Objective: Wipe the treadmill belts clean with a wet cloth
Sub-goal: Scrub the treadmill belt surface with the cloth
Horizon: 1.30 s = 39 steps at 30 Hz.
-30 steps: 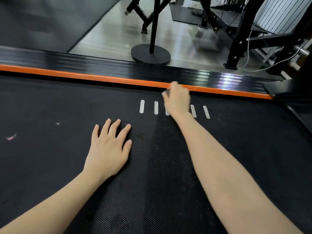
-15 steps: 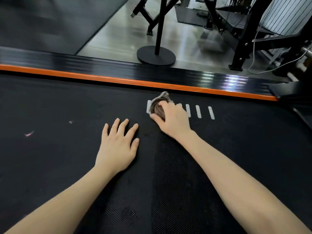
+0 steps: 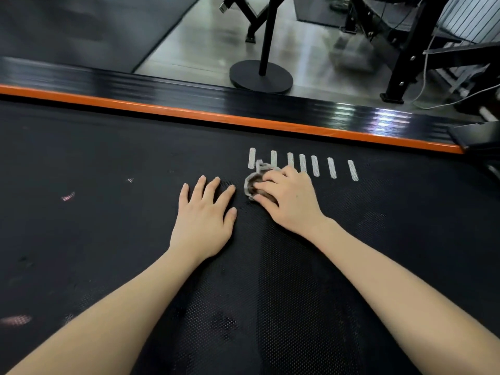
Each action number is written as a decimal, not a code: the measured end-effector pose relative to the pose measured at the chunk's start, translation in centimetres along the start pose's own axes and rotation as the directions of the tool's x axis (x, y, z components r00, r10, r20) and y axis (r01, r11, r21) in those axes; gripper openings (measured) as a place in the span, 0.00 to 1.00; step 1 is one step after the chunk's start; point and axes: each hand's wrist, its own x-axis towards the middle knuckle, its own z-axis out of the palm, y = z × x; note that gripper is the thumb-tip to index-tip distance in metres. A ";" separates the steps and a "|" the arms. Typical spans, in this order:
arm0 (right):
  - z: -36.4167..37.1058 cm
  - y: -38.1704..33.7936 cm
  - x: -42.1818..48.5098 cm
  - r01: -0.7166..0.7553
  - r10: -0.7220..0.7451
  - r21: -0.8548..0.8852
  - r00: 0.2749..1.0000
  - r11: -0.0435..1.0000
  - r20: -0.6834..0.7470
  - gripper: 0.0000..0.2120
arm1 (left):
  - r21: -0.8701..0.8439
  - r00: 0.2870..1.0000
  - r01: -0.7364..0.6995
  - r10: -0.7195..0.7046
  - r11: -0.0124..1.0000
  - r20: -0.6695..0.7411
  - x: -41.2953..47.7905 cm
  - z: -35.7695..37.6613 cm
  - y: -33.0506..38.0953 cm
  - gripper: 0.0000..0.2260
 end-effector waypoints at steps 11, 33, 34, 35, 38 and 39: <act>1.9 1.8 5.5 -0.377 0.410 -0.245 0.907 0.893 0.098 0.14 | 0.016 1.000 0.007 -0.007 1.000 0.011 0.0 -0.1 0.1 0.27; -16.8 -10.2 -27.6 -0.574 0.642 -0.345 0.757 0.742 0.121 0.16 | -0.104 0.973 -0.232 0.231 0.967 -0.022 -11.5 -4.8 -1.7 0.25; -16.1 -12.8 -26.3 -0.557 0.625 -0.323 0.764 0.765 0.161 0.14 | -0.092 0.974 -0.226 0.226 0.970 -0.011 -12.6 -5.0 -2.4 0.26; -15.1 -16.0 -24.5 -0.522 0.578 -0.264 0.786 0.811 0.221 0.13 | -0.077 0.978 -0.208 0.209 0.975 -0.001 -13.5 -5.1 -3.1 0.26; -12.0 -23.8 -20.3 -0.365 0.353 -0.026 0.876 0.931 0.330 0.11 | -0.043 0.988 -0.149 0.150 0.988 0.026 -14.6 -5.3 -4.9 0.26; -11.7 -24.5 -19.8 -0.325 0.301 0.014 0.892 0.946 0.338 0.12 | -0.034 0.991 -0.128 0.129 0.991 0.033 -14.7 -5.4 -5.2 0.26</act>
